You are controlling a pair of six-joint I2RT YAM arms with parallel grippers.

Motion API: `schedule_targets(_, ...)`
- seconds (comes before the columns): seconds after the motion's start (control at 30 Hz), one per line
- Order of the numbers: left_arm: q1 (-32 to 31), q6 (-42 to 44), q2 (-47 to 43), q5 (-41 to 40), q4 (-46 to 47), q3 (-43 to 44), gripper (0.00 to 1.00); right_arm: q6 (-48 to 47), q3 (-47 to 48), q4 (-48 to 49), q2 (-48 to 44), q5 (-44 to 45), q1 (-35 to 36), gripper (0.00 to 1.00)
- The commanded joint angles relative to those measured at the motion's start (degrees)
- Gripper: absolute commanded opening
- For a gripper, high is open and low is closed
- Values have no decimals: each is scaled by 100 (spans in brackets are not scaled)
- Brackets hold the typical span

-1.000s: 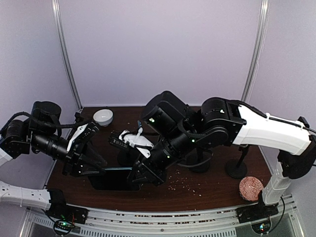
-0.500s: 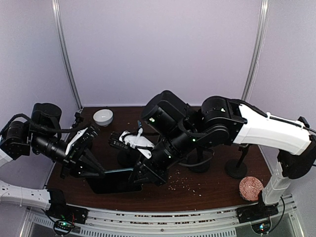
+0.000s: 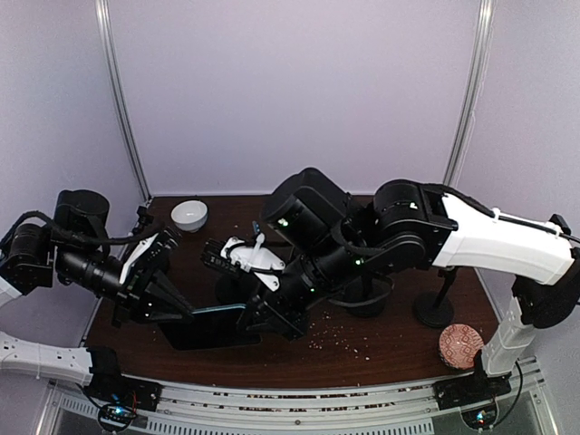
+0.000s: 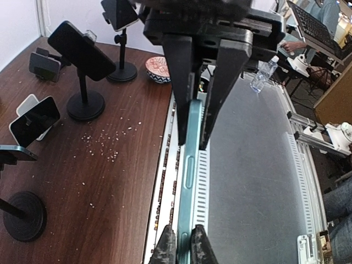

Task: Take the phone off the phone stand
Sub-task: Pass from the right arm to the left, then place the phone at the corner of the board.

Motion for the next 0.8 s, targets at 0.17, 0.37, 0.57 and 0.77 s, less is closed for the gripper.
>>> schedule_targets(0.17, 83, -832, -256, -1817, -86, -111, 0, 553, -631, 655, -855, 839, -194, 40)
schedule_targets(0.37, 82, -1030, -427, -2821, -363, -184, 0, 636, -1010, 685, -1153, 1124, -254, 70)
schedule_targets(0.57, 90, -1521, -395, -4218, -940, -108, 0, 791, -1337, 684, -1514, 1653, -301, 88)
schedule_targets(0.77, 91, -2318, -473, -5451, -1324, -297, 0, 1069, -1809, 913, -1925, 2169, -310, 89)
